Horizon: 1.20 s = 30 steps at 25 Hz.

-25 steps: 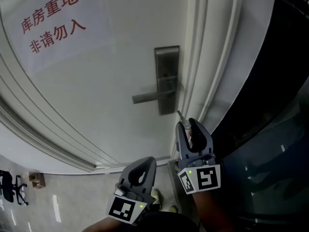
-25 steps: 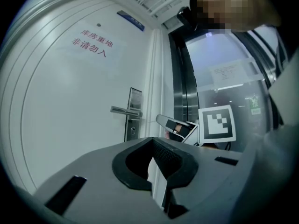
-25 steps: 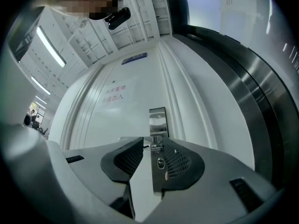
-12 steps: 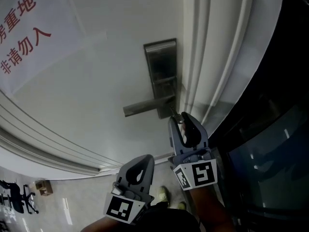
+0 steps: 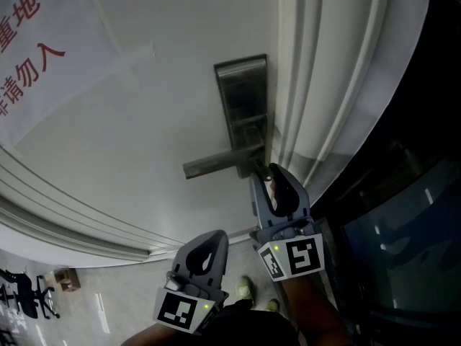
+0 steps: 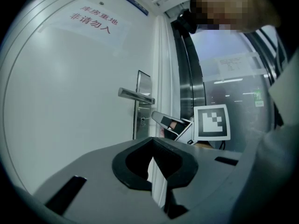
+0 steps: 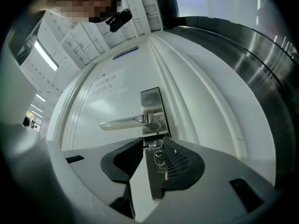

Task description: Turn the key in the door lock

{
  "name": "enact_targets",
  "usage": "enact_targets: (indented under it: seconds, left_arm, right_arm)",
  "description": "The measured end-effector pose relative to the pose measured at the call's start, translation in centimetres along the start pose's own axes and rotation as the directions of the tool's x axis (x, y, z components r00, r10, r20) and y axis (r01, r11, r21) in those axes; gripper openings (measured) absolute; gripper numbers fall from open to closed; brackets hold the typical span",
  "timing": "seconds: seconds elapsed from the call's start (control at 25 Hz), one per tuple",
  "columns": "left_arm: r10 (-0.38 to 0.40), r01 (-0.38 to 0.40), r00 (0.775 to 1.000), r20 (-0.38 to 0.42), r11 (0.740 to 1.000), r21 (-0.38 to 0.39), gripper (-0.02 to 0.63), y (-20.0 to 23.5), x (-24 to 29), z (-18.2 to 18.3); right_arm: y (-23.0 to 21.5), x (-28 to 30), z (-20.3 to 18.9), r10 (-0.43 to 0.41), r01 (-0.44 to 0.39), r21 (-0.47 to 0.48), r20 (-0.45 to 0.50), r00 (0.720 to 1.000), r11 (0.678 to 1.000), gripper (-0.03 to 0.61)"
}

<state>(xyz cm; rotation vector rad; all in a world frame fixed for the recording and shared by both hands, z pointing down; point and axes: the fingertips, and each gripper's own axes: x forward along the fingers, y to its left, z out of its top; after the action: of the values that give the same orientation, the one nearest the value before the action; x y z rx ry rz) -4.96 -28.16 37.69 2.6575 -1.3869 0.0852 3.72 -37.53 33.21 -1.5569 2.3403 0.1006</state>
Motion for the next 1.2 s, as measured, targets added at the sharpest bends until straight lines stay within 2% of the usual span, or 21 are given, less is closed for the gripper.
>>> enact_targets:
  seconds: [0.52, 0.72, 0.88, 1.2]
  left_arm:
    - [0.011, -0.011, 1.0, -0.003, 1.0, -0.006, 0.005, 0.7, 0.0, -0.1]
    - [0.006, -0.006, 1.0, 0.0, 1.0, -0.01, 0.005, 0.8, 0.2, -0.2]
    - [0.001, -0.001, 1.0, 0.001, 1.0, -0.012, 0.005, 0.7, 0.3, -0.2]
    - [0.001, -0.001, 1.0, 0.011, 1.0, -0.013, 0.005, 0.7, 0.3, 0.2]
  right_arm:
    - [-0.3, 0.8, -1.1, -0.004, 0.004, 0.005, -0.016, 1.0, 1.0, 0.132]
    - [-0.1, 0.8, -1.6, -0.018, 0.016, -0.043, -0.041, 0.999, 0.999, 0.132]
    - [-0.3, 0.5, -2.6, -0.06, 0.053, -0.084, -0.086, 0.994, 0.995, 0.132]
    - [-0.3, 1.3, -2.5, -0.089, 0.079, -0.097, -0.104, 0.991, 0.992, 0.132]
